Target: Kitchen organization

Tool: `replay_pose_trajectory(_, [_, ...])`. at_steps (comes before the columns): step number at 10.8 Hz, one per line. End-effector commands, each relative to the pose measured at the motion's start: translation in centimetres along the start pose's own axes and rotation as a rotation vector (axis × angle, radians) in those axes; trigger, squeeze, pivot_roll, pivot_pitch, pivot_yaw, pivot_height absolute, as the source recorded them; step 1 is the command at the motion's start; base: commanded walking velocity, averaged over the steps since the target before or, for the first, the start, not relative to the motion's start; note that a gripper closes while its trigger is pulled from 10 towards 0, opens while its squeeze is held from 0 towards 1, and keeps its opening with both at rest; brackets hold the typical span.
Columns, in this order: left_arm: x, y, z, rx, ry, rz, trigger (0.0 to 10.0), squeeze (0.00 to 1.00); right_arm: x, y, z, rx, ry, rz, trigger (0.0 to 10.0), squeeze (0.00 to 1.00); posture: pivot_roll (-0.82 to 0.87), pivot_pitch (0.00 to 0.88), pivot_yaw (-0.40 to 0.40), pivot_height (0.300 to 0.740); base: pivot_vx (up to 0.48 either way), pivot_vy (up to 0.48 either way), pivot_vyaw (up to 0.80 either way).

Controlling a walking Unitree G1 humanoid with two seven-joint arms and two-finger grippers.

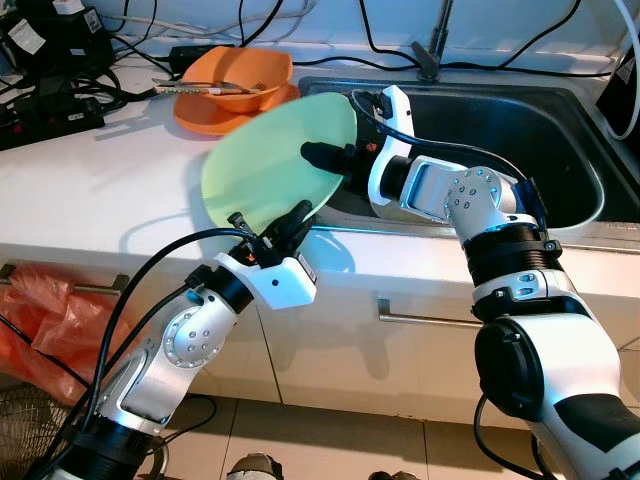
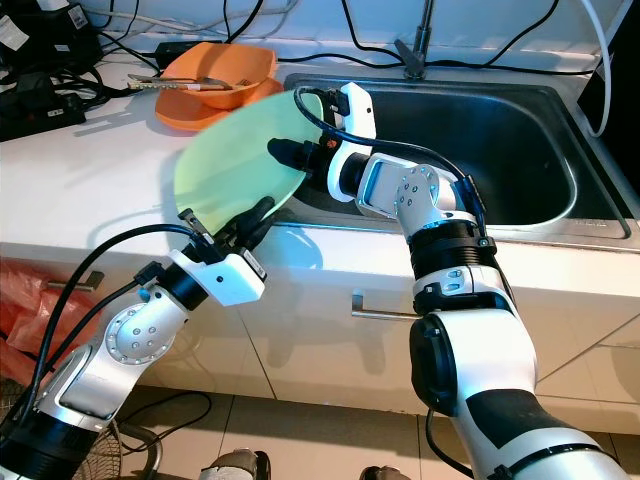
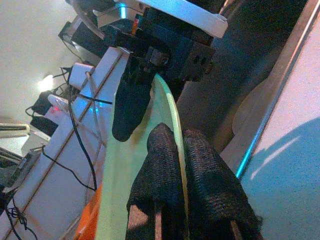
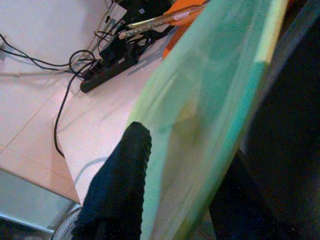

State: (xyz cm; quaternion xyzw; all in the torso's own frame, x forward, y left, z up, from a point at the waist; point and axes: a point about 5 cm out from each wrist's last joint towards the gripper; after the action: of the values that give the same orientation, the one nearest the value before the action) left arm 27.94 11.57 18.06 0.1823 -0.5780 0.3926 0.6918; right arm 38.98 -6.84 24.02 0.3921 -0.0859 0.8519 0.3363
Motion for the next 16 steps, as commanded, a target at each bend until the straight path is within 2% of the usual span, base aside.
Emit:
replay_pose_trajectory(1, [1.6, -0.2, 0.5, -0.036, -0.022, 0.080, 0.0, 0.00, -0.3, 0.1, 0.1, 0.010, 0.004, -0.034, 0.0, 0.00, 0.13, 0.088, 0.012, 0.740, 0.000, 0.000, 0.00])
replay_pose_trajectory(4, [1.6, -0.2, 0.5, -0.038, -0.022, 0.079, 0.0, 0.00, -0.2, 0.0, 0.2, 0.008, -0.004, -0.044, 0.0, 0.00, 0.13, 0.088, 0.012, 0.740, 0.000, 0.000, 0.00])
replay_pose_trajectory(5, [0.8, 0.0, 0.6, -0.042, -0.032, 0.065, 0.0, 0.00, 1.3, 0.2, 3.7, -0.102, -0.059, -0.229, 0.0, 0.00, 0.11, 0.094, 0.008, 0.740, 0.000, 0.000, 0.00])
replay_pose_trajectory(6, [0.7, 0.1, 0.6, -0.043, -0.034, 0.064, 0.0, 0.00, 1.6, 0.4, 4.2, -0.119, -0.071, -0.244, 0.0, 0.00, 0.11, 0.094, 0.008, 0.740, 0.000, 0.000, 0.00])
replay_pose_trajectory(10, [0.9, 0.0, 0.7, -0.046, -0.039, 0.086, 0.0, 0.00, 1.7, 0.3, 4.1, -0.111, -0.099, -0.247, 0.0, 0.00, 0.11, 0.092, 0.002, 0.740, 0.000, 0.000, 0.00])
replay_pose_trajectory(11, [1.2, -0.1, 0.7, -0.045, -0.053, 0.108, 3.2, 0.00, 1.7, 0.3, 4.1, -0.113, -0.104, -0.251, 0.0, 0.00, 0.11, 0.092, 0.002, 0.740, 0.000, 0.000, 0.00])
replay_pose_trajectory(12, [1.5, -0.1, 0.9, -0.048, -0.037, 0.131, 10.0, 0.00, 1.5, 0.3, 4.1, -0.119, -0.103, -0.257, 0.0, 0.00, 0.11, 0.091, 0.003, 0.740, 0.000, 0.000, 0.00])
replay_pose_trajectory(13, [1.8, -0.2, 1.0, -0.056, -0.015, 0.155, 10.0, 0.91, 1.3, 0.4, 4.1, -0.125, -0.103, -0.264, 0.0, 0.00, 0.11, 0.092, 0.003, 0.740, 0.000, 0.000, 0.00])
replay_pose_trajectory(14, [2.5, -0.3, 1.5, -0.080, 0.019, 0.196, 10.0, 1.00, 0.9, 0.5, 4.2, -0.137, -0.102, -0.277, 0.0, 0.00, 0.11, 0.092, 0.002, 0.740, 0.000, 0.000, 0.00])
replay_pose_trajectory(16, [2.8, -0.6, 2.4, -0.121, 0.047, 0.211, 10.0, 1.00, 0.0, 0.9, 4.5, -0.193, -0.099, -0.299, 0.0, 0.00, 0.12, 0.092, 0.003, 0.740, 0.000, 0.000, 0.00])
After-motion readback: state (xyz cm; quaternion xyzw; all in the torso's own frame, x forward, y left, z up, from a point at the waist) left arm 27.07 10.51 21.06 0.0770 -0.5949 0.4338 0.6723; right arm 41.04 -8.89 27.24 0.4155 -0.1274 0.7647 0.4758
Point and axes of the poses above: a point about 5 cm out from each wrist's last joint towards the gripper, its own y axis pointing back from the gripper into the wrist, its own z axis along the axis of the wrist's last joint, x = y × z, and after that the axes turned 13 degrees about -y, right-handed
